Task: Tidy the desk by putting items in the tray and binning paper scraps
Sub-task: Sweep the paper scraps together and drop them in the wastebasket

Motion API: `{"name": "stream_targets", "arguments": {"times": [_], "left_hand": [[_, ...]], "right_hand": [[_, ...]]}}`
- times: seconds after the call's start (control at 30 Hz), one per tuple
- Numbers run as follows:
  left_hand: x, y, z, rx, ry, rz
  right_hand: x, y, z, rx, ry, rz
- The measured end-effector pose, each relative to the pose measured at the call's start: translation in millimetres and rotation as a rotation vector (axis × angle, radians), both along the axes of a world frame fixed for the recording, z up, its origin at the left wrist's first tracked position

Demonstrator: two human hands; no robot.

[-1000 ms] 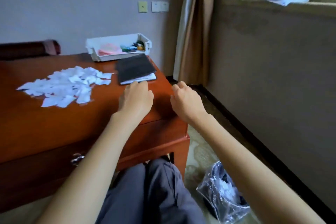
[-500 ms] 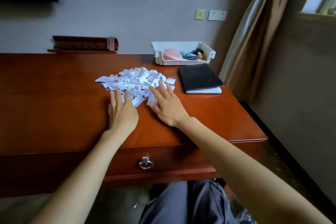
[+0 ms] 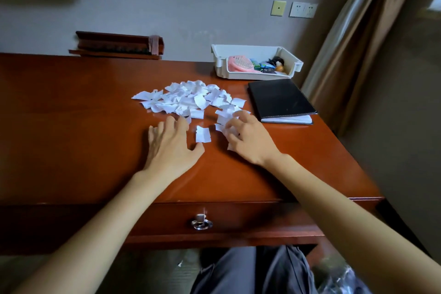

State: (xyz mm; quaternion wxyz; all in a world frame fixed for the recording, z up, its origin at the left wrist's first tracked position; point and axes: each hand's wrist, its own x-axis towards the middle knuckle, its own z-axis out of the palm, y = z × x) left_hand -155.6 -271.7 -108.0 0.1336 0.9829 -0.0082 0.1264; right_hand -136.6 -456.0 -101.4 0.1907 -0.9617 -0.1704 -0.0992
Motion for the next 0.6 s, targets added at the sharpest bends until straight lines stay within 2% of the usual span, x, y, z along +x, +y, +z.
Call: {"name": "stream_targets", "arguments": {"times": [0.07,0.27,0.4,0.6], "left_hand": [[0.9,0.4,-3.0,0.004,-0.029,0.054],[13.2,-8.2,5.0,0.061,0.071,0.064],[21.4,-13.8,6.3,0.059,0.017,0.037],[18.3,-19.3,11.7,0.061,-0.021,0.05]], "right_hand": [[-3.5,3.5,2.8,0.015,-0.018,0.003],[14.8,14.1,4.2,-0.188,0.129,-0.03],[18.8,16.6,3.7,-0.186,-0.033,-0.008],[16.0,15.7,5.5,-0.185,-0.141,-0.056]]}}
